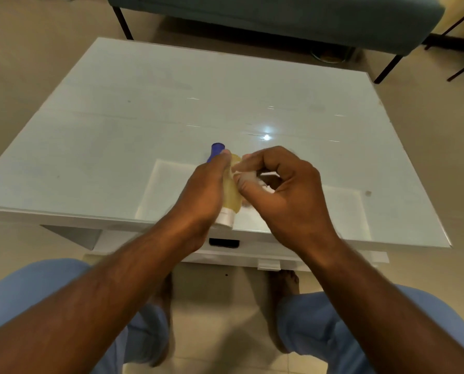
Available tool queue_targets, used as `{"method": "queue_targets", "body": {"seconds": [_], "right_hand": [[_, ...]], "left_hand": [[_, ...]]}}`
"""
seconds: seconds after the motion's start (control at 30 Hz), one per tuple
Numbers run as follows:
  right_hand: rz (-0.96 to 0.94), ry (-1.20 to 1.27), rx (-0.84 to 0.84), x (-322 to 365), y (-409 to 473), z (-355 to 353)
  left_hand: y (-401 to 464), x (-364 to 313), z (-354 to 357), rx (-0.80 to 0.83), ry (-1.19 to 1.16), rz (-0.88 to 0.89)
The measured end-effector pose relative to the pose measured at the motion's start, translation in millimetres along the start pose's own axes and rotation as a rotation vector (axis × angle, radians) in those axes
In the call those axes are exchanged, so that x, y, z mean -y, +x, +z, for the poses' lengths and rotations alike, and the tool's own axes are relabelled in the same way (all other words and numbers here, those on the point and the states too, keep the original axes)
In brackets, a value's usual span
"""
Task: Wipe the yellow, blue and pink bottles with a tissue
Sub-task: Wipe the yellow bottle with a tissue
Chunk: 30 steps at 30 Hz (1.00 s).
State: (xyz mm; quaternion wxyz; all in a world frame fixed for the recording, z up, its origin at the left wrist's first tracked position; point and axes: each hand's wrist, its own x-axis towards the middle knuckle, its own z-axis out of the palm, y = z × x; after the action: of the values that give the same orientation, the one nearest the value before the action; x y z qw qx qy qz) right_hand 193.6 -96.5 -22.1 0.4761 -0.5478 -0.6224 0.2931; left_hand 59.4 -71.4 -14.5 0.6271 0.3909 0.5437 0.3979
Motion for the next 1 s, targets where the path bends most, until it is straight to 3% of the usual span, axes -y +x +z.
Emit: {"method": "queue_targets", "body": {"seconds": [0.1, 0.23, 0.4, 0.53, 0.7, 0.83, 0.9, 1.0], "right_hand": [[-0.029, 0.028, 0.092, 3.5, -6.9, 5.3], [0.081, -0.015, -0.066, -3.4, 5.5, -1.4], [0.051, 0.036, 0.134, 3.5, -8.2, 5.9], [0.12, -0.009, -0.033, -2.9, 2.2, 2.1], [0.147, 0.08, 0.13, 3.4, -5.5, 8.0], [0.212, 0.148, -0.012, -0.2, 1.0, 8.6], [0.251, 0.188, -0.065, -0.4, 4.9, 7.7], [0.269, 0.215, 0.046, 2.0, -2.5, 11.9]], "left_hand": [[4.4, -6.4, -4.6, -0.067, -0.093, -0.016], [3.1, -1.4, 0.2, -0.034, -0.052, -0.031], [6.7, -9.9, -9.8, -0.038, -0.224, -0.041], [4.2, -1.6, -7.7, -0.044, -0.153, -0.055], [14.0, -7.6, -15.1, -0.055, -0.396, -0.106], [10.3, -5.1, -11.6, 0.009, -0.252, -0.058], [7.8, -2.1, -8.3, -0.038, -0.214, -0.057], [14.3, -2.8, -14.1, -0.069, -0.387, -0.074]]}}
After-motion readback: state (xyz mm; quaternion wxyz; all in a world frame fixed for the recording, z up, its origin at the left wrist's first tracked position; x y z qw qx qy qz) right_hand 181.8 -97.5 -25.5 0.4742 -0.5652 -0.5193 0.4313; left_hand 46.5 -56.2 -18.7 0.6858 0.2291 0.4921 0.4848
